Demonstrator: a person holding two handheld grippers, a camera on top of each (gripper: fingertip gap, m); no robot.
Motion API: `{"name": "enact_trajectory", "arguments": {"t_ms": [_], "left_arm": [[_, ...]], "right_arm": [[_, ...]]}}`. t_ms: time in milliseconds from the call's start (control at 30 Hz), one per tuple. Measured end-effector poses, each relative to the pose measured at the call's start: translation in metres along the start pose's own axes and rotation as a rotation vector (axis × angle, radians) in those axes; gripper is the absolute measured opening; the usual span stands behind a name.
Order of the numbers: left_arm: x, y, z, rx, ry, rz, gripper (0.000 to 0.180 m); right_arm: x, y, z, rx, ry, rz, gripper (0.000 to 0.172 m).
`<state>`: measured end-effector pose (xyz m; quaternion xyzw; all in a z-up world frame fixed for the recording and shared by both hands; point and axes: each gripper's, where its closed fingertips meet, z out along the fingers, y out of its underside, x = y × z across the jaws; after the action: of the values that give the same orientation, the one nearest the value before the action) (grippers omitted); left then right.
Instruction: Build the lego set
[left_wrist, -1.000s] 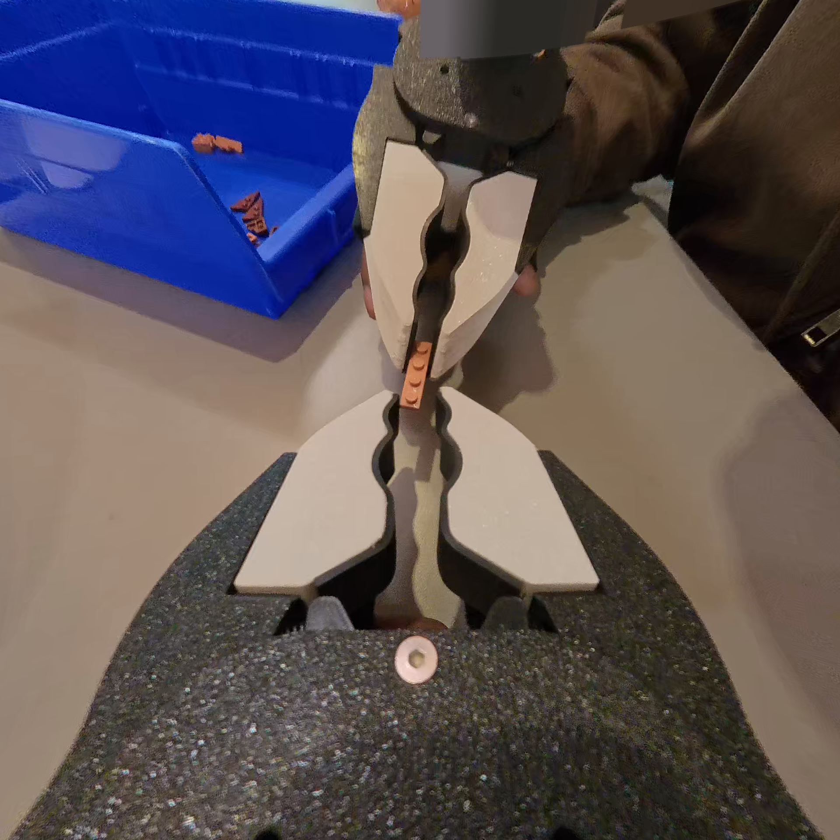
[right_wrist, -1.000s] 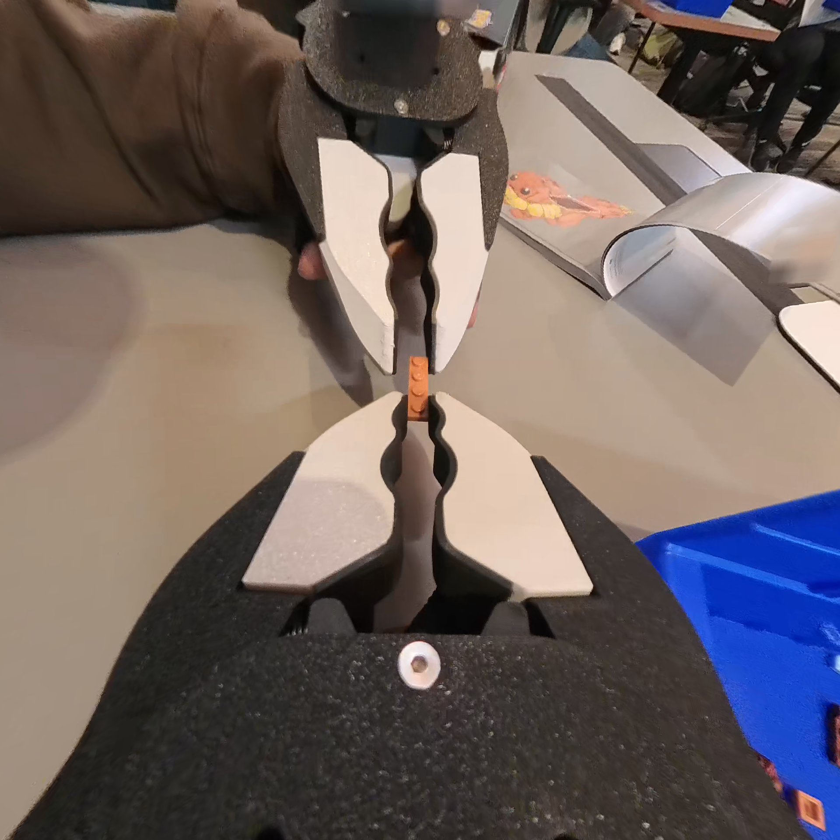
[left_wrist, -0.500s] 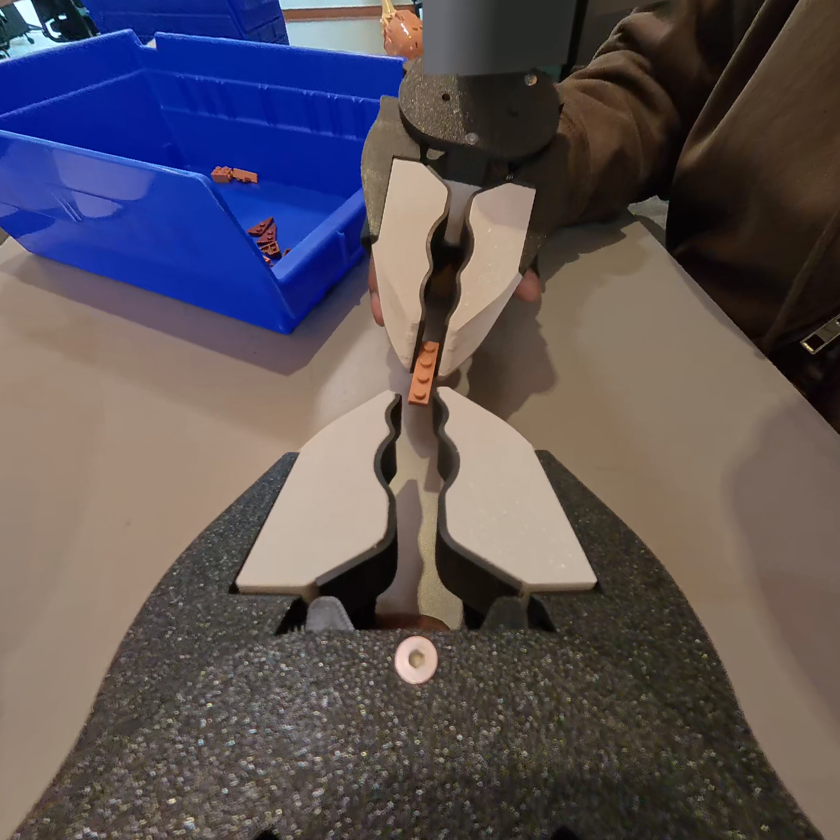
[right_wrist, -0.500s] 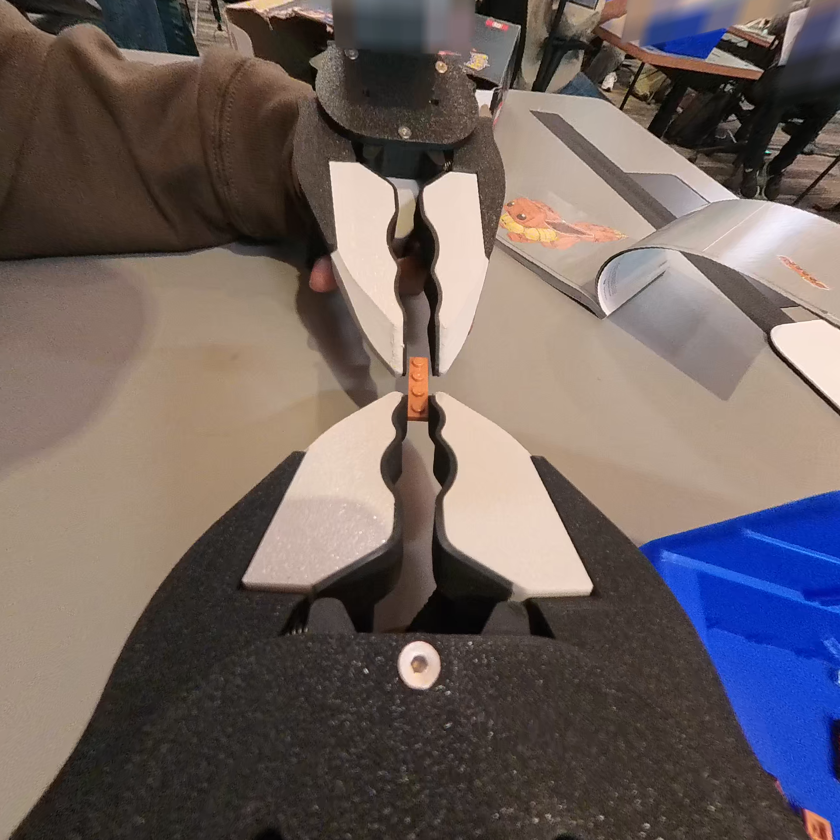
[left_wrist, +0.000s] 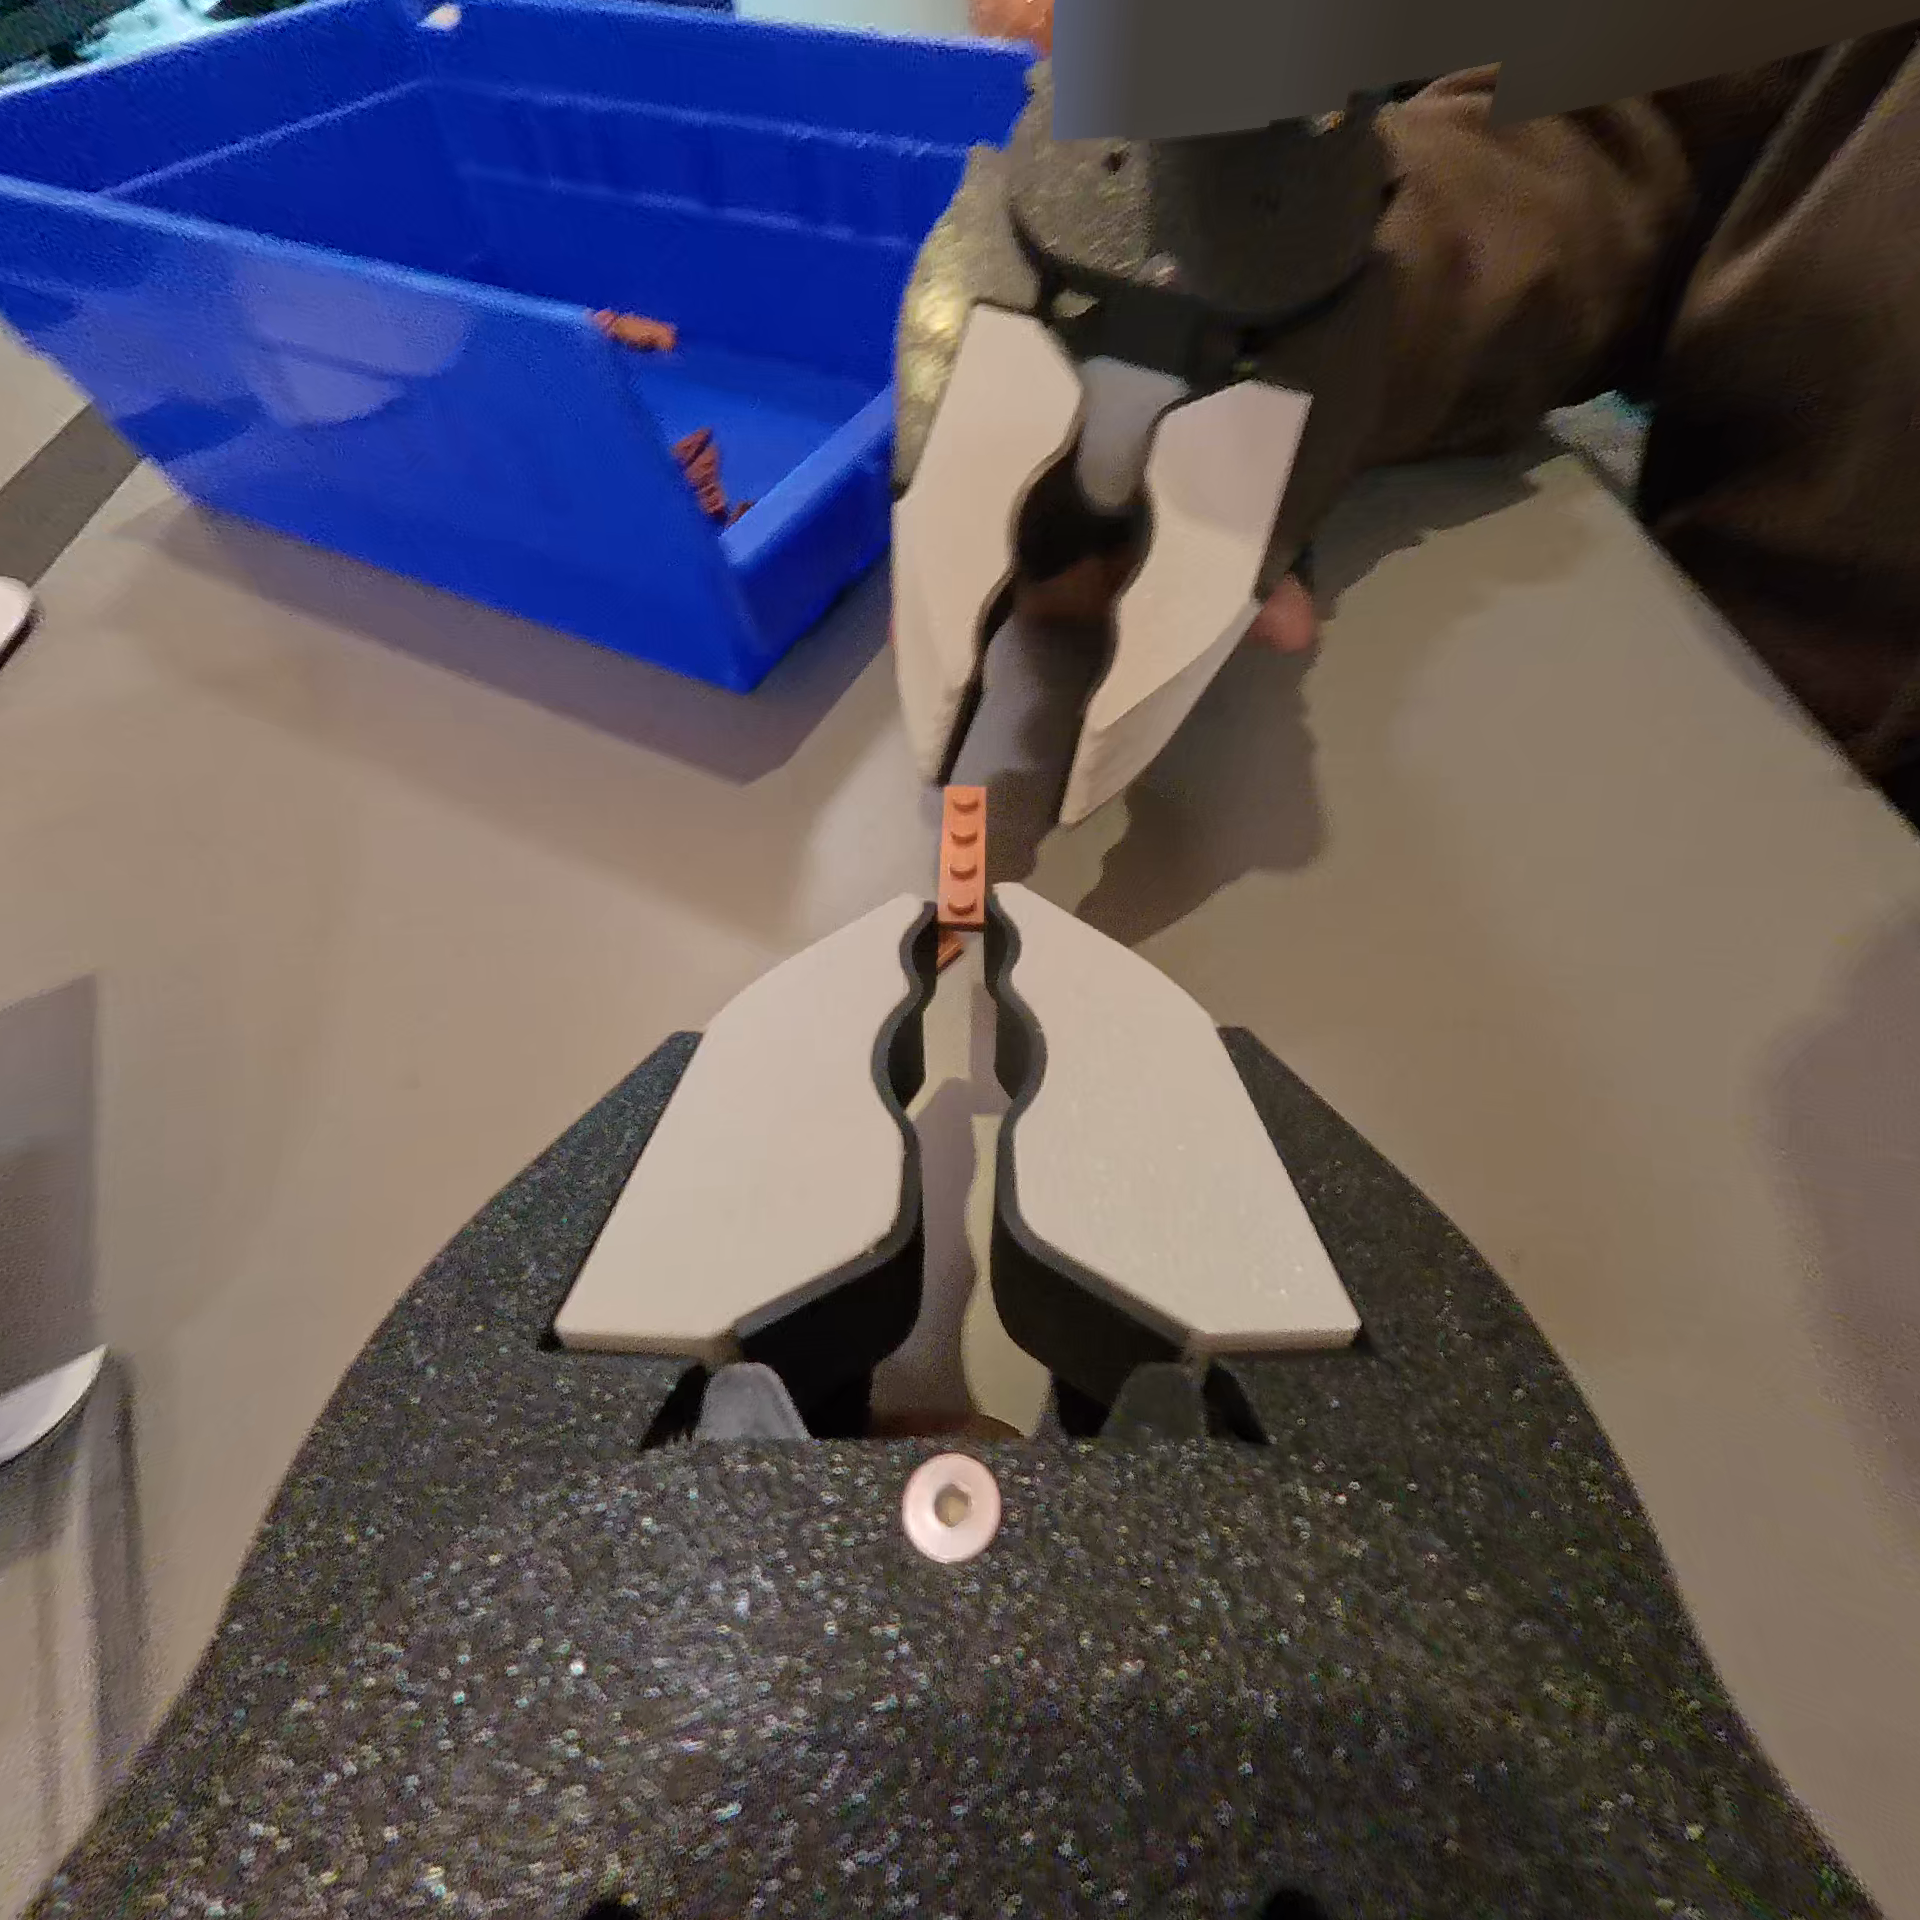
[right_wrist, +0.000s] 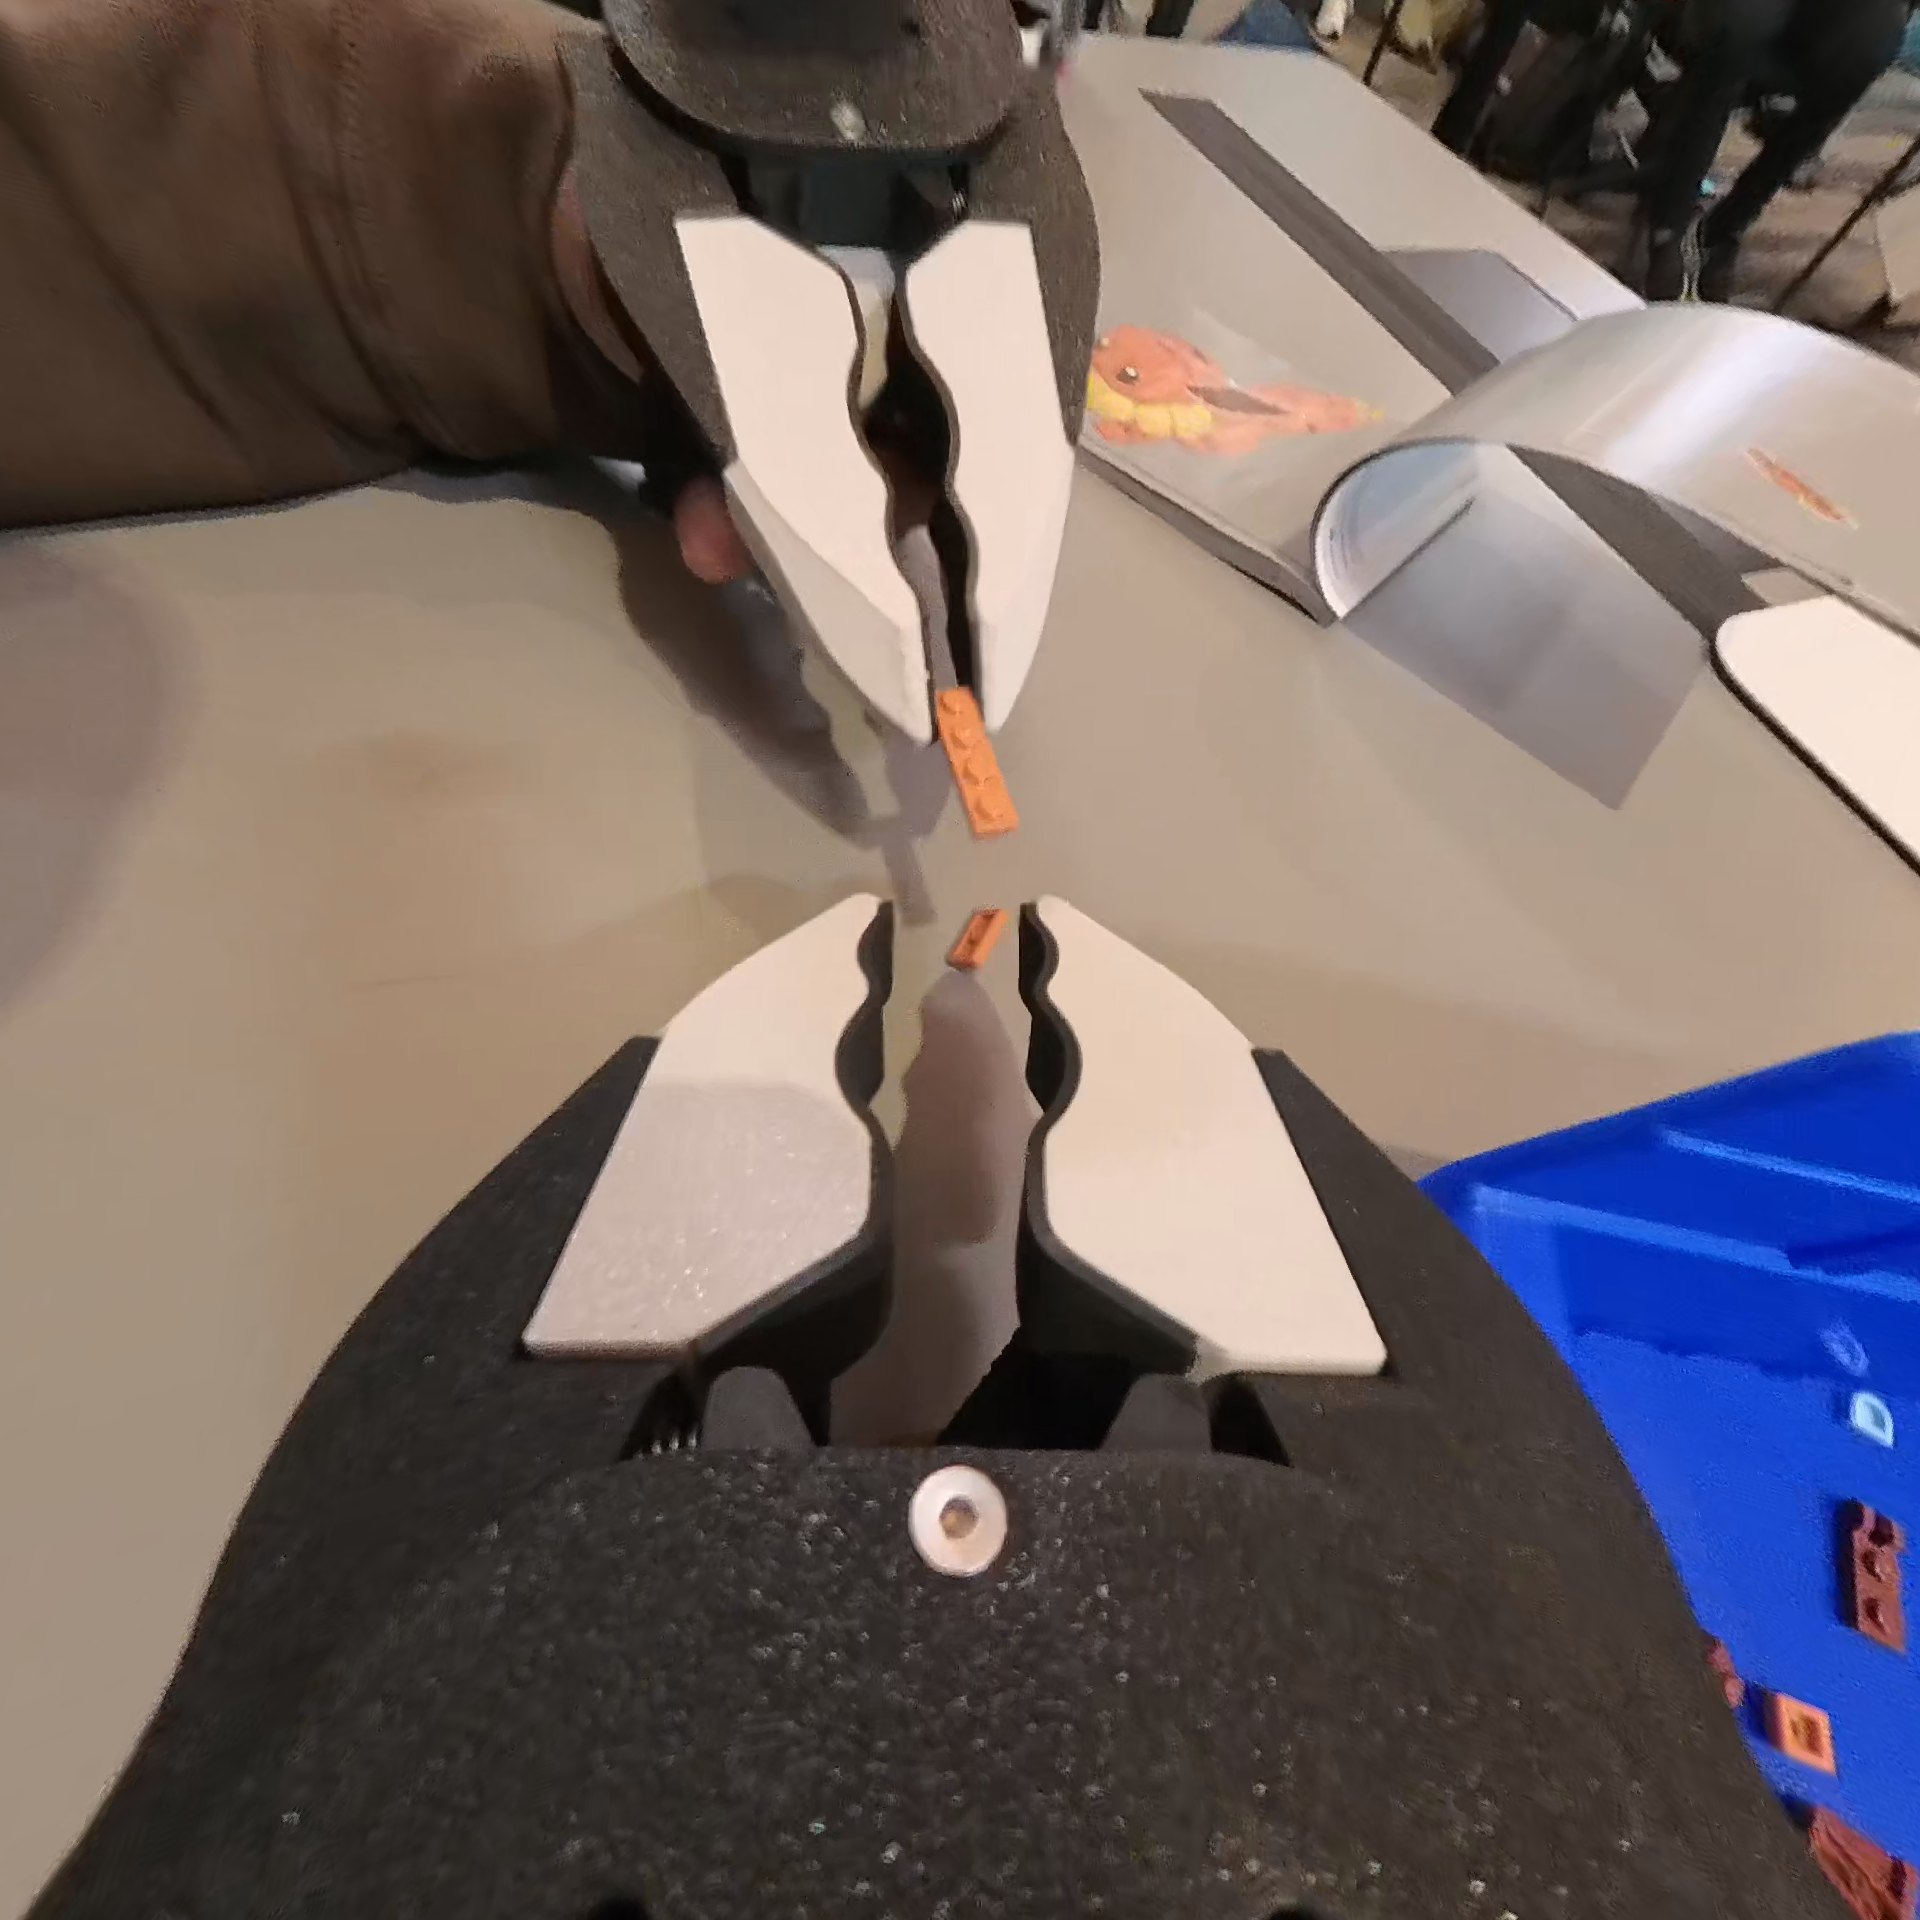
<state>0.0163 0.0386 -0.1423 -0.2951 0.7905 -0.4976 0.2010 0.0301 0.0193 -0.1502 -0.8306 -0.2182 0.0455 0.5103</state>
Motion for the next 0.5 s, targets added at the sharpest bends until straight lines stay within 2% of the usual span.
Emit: {"name": "enact_trajectory", "arguments": {"t_ms": [133,367,500], "left_arm": [[-0.019,0.014,-0.008,-0.057,-0.083,-0.046,0.008],[-0.021,0.029,-0.007,-0.158,-0.098,-0.058,0.008],[-0.022,0.03,-0.008,-0.162,-0.099,-0.067,0.008]], "right_arm": [[0.009,0.012,0.009,-0.111,0.035,0.076,0.022],[0.007,0.031,0.027,-0.302,0.024,0.118,0.021],[0.003,0.027,0.034,-0.308,0.003,0.125,0.007]]}}
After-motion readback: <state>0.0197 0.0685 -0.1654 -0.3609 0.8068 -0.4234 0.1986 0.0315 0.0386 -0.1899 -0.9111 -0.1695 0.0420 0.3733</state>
